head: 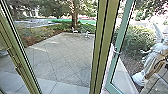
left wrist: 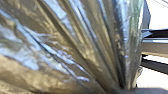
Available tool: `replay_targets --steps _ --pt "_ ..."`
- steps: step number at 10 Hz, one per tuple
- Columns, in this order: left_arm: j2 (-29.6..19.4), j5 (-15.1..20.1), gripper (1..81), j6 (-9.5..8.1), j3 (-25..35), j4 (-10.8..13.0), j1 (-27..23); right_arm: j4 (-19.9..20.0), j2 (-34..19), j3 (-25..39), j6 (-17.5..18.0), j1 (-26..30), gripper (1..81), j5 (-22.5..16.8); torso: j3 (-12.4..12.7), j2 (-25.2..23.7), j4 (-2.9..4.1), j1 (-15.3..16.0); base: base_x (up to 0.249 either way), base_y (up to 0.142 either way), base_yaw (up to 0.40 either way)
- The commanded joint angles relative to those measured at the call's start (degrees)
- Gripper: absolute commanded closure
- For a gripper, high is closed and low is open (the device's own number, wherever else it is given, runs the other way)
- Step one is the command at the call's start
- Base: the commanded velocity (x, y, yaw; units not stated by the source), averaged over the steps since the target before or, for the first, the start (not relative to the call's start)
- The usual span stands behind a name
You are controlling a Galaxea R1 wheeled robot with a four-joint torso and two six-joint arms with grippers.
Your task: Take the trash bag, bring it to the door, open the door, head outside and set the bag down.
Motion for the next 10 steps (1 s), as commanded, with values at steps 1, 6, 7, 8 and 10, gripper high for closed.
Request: replay_targets --steps 1,6,7,8,10 --pt "-0.3 4.7 81.1 0.33 0.1 -0.4 -1.7 13.5 -3.0 6.2 -3.6 9.5 1.0 -12.1 0.0 0.0 0.00 0.0 0.000 0.000 0.000" --pt "0.0 4.7 81.1 0.42 0.2 0.2 -2.1 46.4 -9.3 15.6 -21.3 -2.8 1.0 -20.7 0.0 0.0 0.00 0.0 0.000 0.000 0.000" --pt "0.0 4.7 81.1 0.42 0.1 0.3 -2.2 49.1 -9.1 16.3 -22.7 -6.2 1.0 -20.7 0.0 0.0 0.00 0.0 0.000 0.000 0.000" --pt "0.0 4.7 81.1 0.42 0.1 0.3 -2.2 49.9 -8.9 17.1 -22.9 -10.7 1.0 -20.6 0.0 0.0 0.00 0.0 0.000 0.000 0.000" --pt "0.2 4.7 81.1 0.42 0.1 0.4 -2.3 52.8 -8.8 20.4 -23.0 -18.2 1.0 -17.2 0.0 0.0 0.00 0.0 0.000 0.000 0.000"
